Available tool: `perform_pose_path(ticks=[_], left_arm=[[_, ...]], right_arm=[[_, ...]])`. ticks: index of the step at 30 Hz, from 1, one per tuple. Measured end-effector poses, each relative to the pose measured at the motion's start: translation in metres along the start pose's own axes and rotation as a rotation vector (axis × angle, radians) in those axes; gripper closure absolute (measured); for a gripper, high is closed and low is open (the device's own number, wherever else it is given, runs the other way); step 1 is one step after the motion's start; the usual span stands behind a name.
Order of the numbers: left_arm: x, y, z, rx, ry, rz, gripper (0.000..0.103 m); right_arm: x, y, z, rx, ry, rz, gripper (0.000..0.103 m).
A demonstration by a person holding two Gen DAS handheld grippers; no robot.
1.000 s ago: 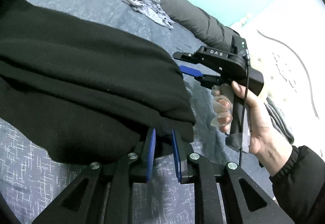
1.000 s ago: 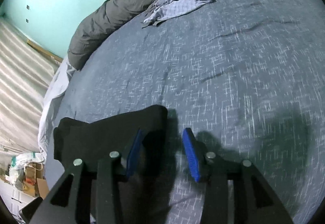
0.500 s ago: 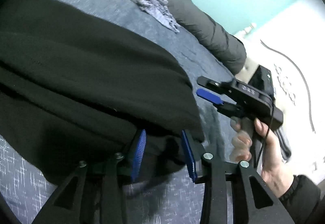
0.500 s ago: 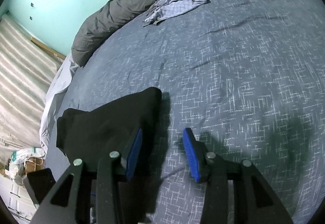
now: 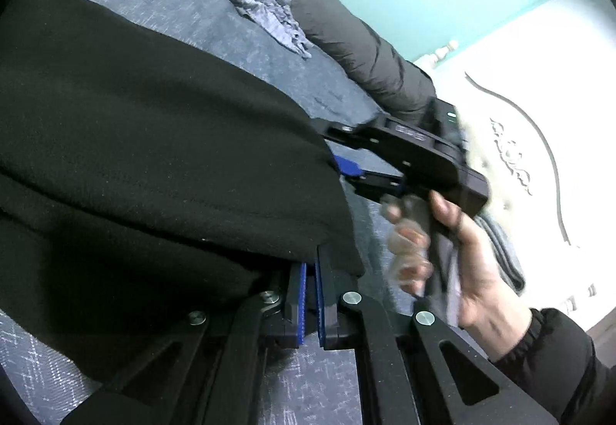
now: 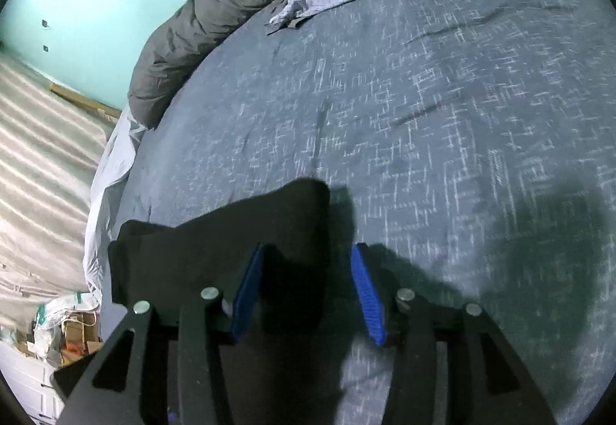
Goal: Fold clothes
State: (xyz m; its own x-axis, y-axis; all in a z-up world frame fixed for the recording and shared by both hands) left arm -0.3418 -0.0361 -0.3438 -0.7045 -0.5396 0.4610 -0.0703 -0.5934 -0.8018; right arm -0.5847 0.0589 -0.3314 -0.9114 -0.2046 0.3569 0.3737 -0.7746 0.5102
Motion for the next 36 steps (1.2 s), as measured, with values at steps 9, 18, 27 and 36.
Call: perform_pose_path(ticks=[9,18,27,36], left_arm=[[-0.011,0.002,0.017,-0.005,0.014,0.006,0.100],[-0.013,-0.002,0.018,-0.007,0.011,-0.010,0.100],[-0.021,-0.018,-0.013,0.010,0.040,-0.024,0.074],[-0.023,-0.015,-0.048,0.026,0.029,0.040,0.070]], right_arm=[[0.016,0.013,-0.001,-0.075,-0.056,0.045,0.098],[0.028,0.015,-0.009,-0.173,-0.077,0.096,0.101],[0.021,0.012,0.009,-0.094,-0.028,0.124,0.097],[0.008,-0.001,0.025,-0.032,-0.012,0.100,0.095]])
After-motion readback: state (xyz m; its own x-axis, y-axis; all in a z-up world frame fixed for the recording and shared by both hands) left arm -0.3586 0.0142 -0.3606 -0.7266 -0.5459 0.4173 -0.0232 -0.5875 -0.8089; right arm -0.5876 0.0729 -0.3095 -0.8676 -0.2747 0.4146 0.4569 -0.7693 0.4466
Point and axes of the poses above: each gripper's, at about its wrist camera, not at the fingertips, and z roughly against the way its jaws point, y to its left, x to its top, the point moved 6 cm from there along -z, roughly the way its jaws point, and after that the axes turned 9 degrees about -x, right-handed, at the moved point
